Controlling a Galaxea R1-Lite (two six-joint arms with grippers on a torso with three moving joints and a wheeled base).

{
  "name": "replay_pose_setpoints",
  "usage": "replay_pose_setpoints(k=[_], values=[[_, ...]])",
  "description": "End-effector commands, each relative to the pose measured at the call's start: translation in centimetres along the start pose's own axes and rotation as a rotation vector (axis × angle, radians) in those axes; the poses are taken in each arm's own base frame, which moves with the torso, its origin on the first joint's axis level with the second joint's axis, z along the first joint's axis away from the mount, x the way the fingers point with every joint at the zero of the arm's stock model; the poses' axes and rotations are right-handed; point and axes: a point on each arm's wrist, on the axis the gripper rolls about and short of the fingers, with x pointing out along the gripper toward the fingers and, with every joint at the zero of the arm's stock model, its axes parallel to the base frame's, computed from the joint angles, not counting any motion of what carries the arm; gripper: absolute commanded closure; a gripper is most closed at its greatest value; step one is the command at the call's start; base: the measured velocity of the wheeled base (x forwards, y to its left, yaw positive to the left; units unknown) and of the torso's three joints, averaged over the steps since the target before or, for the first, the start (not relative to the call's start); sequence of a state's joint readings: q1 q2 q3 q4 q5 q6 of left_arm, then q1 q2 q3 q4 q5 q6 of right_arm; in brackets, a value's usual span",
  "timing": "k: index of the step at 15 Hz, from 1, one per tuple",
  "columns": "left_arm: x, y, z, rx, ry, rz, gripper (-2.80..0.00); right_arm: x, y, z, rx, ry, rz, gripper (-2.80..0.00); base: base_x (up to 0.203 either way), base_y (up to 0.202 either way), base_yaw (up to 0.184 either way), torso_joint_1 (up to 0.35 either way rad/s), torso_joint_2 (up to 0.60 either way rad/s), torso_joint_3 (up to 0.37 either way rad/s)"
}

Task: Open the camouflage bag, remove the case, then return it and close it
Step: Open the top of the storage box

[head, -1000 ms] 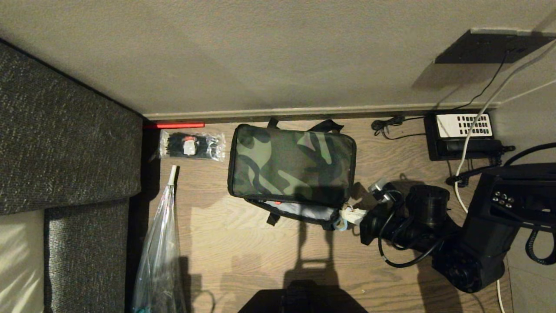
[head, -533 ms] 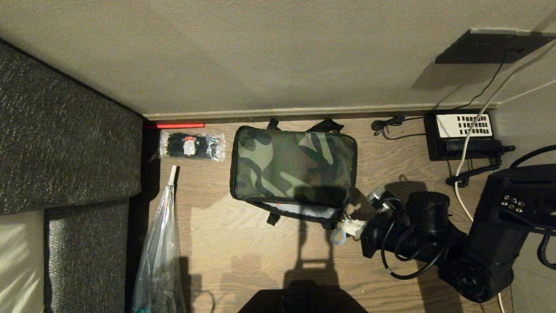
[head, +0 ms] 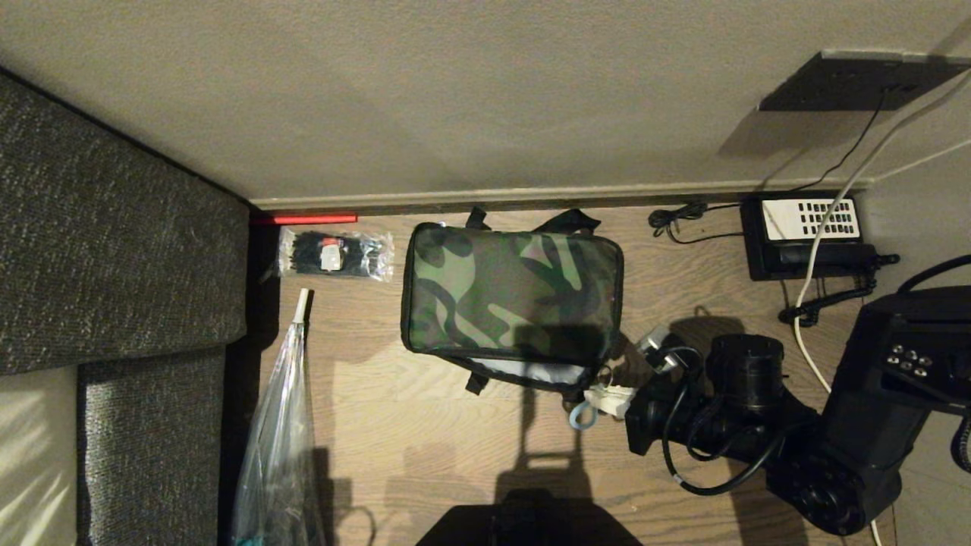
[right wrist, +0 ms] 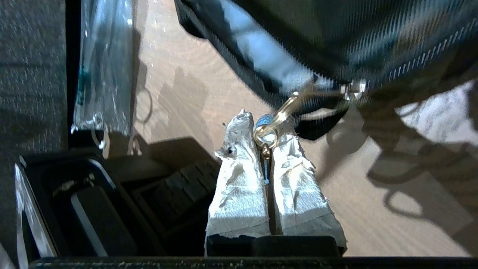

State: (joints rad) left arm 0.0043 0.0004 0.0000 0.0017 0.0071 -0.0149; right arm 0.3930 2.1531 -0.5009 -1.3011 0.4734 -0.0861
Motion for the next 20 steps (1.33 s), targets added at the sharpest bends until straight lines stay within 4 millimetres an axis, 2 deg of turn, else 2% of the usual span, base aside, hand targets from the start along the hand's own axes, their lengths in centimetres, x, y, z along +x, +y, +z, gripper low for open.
replay_pose_setpoints(k=[1,5,11,20], values=[[0.0,0.0,-0.1,0.0,0.002,0.001,0.0,-0.3,-0.3,0.8,-0.004,-0.034,-0.007,0.0,0.0,0.0,0.0,0.0,0.0,0.0],[0.0,0.0,-0.1,0.0,0.002,0.001,0.0,-2.7,-1.2,2.8,-0.013,-0.087,-0.048,0.0,0.0,0.0,0.0,0.0,0.0,0.0],[0.0,0.0,-0.1,-0.001,0.002,0.001,0.0,-5.1,-3.0,3.0,0.007,-0.093,-0.132,0.0,0.0,0.0,0.0,0.0,0.0,0.0],[0.0,0.0,-0.1,-0.001,0.001,0.001,0.0,-4.8,-6.0,2.3,-0.057,-0.09,-0.206,0.0,0.0,0.0,0.0,0.0,0.0,0.0]])
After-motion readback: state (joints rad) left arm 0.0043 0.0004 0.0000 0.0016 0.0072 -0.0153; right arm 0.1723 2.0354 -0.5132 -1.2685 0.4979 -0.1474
